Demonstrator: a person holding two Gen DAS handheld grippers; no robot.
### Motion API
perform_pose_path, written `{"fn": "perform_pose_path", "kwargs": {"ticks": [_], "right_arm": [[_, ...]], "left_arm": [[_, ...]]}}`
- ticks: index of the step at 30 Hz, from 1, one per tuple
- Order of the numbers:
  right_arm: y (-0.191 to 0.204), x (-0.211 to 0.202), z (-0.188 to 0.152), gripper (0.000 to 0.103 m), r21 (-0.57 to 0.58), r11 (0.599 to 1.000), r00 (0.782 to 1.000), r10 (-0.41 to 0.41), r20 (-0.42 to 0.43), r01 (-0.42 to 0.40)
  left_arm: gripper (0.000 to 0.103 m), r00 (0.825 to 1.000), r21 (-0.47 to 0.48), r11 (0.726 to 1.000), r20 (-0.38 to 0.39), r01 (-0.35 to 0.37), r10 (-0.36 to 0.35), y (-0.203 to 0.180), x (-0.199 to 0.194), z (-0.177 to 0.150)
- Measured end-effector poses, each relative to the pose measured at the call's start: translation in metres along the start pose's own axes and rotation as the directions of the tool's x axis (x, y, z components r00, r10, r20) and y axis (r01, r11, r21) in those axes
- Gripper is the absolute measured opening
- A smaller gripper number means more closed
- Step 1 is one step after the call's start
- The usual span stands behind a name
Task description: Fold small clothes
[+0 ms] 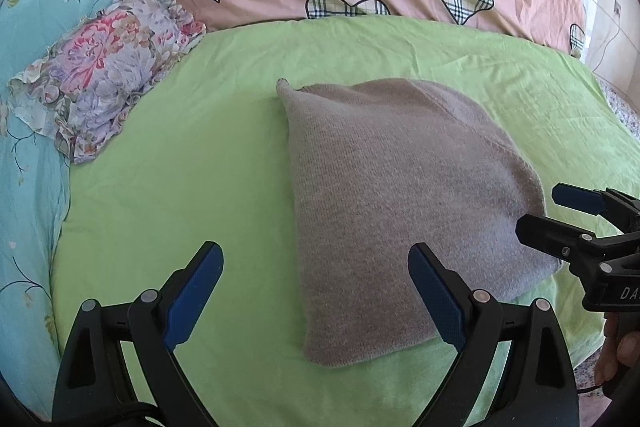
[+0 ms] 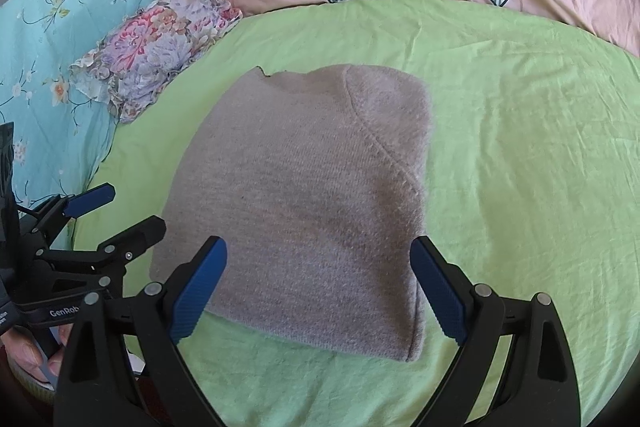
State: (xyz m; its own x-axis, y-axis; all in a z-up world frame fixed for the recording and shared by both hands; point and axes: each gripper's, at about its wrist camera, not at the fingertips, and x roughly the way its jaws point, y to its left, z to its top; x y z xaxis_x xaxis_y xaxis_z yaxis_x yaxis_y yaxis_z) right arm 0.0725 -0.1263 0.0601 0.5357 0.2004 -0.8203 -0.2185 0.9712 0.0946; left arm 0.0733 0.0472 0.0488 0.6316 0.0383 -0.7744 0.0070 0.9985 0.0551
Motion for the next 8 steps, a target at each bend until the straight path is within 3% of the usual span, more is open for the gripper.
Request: {"fn": "perform_pose_path", "kwargs": {"ticks": [8], "right_arm": [[-0.0058,0.0009,0.0078,0.093,0.003,1.0,1.0,0.008,0.008,-0.008]], "left_arm": [[0.094,1.0,0.005,1.0,-0.003,0.005,-0.005,-0.0021,0.0013,0.0052]]}}
